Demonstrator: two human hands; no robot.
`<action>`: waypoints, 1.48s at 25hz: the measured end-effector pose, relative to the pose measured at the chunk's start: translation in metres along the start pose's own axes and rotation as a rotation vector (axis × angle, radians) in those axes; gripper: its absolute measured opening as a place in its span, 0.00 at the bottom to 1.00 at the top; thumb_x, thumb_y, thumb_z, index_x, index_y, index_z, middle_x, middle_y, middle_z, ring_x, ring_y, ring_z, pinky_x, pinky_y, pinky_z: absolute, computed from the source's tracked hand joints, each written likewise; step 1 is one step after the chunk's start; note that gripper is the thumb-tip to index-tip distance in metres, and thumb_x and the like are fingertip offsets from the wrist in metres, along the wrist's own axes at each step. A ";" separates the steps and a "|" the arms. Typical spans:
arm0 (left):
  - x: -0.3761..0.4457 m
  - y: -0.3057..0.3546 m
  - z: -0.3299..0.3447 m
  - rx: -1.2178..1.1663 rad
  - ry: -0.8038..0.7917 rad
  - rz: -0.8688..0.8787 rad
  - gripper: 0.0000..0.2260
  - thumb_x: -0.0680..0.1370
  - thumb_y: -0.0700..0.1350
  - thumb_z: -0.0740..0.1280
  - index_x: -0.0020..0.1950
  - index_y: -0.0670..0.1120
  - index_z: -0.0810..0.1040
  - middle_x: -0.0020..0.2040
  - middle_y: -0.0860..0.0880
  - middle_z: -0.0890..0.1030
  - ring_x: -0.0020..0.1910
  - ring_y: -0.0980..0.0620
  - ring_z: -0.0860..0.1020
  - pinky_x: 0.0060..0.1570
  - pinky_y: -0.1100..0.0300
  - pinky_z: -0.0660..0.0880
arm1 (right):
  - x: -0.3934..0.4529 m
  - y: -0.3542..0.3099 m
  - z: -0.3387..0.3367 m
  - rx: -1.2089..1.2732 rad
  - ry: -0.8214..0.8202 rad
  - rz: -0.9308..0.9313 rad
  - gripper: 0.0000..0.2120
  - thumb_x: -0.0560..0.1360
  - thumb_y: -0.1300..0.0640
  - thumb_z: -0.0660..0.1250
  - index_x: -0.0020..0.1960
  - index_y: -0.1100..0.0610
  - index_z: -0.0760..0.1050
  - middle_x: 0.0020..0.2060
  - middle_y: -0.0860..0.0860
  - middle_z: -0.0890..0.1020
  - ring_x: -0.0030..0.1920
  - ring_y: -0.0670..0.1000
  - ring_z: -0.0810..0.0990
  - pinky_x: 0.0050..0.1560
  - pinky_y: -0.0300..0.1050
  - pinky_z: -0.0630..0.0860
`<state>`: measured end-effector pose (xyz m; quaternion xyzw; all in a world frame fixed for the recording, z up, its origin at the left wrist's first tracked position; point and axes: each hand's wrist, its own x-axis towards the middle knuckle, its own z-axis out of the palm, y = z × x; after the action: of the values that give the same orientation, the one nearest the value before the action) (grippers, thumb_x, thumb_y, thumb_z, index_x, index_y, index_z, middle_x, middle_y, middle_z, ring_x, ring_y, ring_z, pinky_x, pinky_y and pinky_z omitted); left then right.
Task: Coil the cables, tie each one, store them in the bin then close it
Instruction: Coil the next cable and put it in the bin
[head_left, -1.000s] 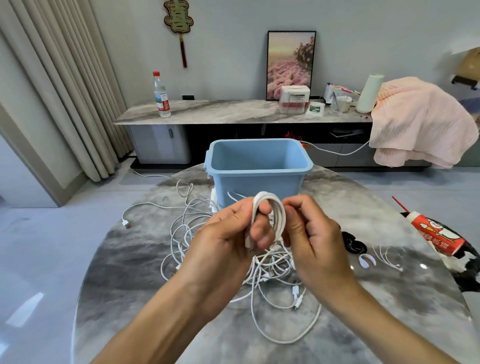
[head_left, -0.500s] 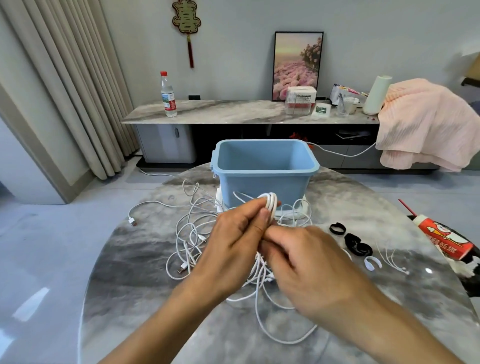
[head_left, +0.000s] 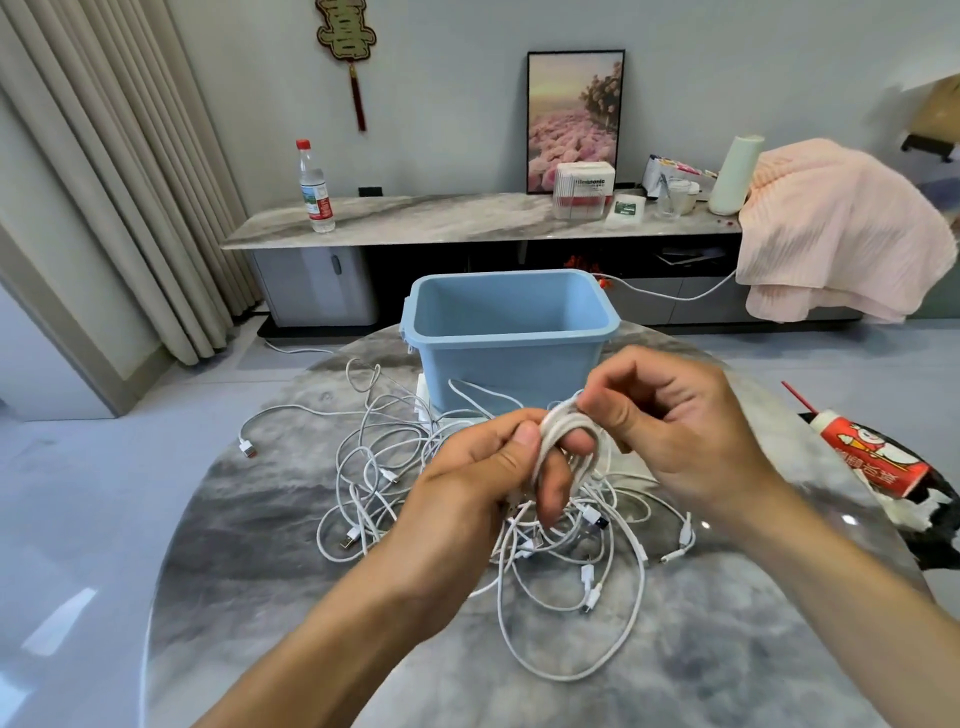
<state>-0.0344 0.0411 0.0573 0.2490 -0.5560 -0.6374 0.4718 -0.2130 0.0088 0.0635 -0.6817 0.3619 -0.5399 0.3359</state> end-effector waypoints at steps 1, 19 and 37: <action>0.000 0.002 -0.001 -0.099 0.026 0.002 0.13 0.80 0.45 0.57 0.48 0.42 0.81 0.31 0.47 0.74 0.33 0.51 0.70 0.38 0.64 0.69 | -0.002 0.005 0.005 0.008 0.026 0.022 0.06 0.74 0.50 0.70 0.40 0.51 0.80 0.26 0.46 0.73 0.27 0.44 0.67 0.28 0.37 0.64; 0.002 -0.004 -0.026 0.367 0.062 0.100 0.12 0.82 0.46 0.58 0.47 0.40 0.76 0.34 0.43 0.71 0.37 0.50 0.70 0.43 0.57 0.68 | -0.012 -0.059 0.015 -0.487 -0.272 0.029 0.11 0.80 0.50 0.64 0.40 0.49 0.77 0.26 0.40 0.73 0.29 0.42 0.68 0.32 0.36 0.64; -0.001 0.002 -0.007 -0.215 0.176 -0.080 0.12 0.77 0.46 0.62 0.41 0.40 0.79 0.28 0.51 0.64 0.28 0.55 0.64 0.30 0.67 0.64 | -0.026 -0.041 0.025 -0.339 -0.265 0.270 0.14 0.82 0.46 0.52 0.57 0.48 0.74 0.39 0.54 0.81 0.42 0.56 0.78 0.48 0.60 0.75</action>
<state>-0.0278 0.0385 0.0573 0.2739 -0.4306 -0.6874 0.5168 -0.1870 0.0536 0.0812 -0.7386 0.4880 -0.3275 0.3304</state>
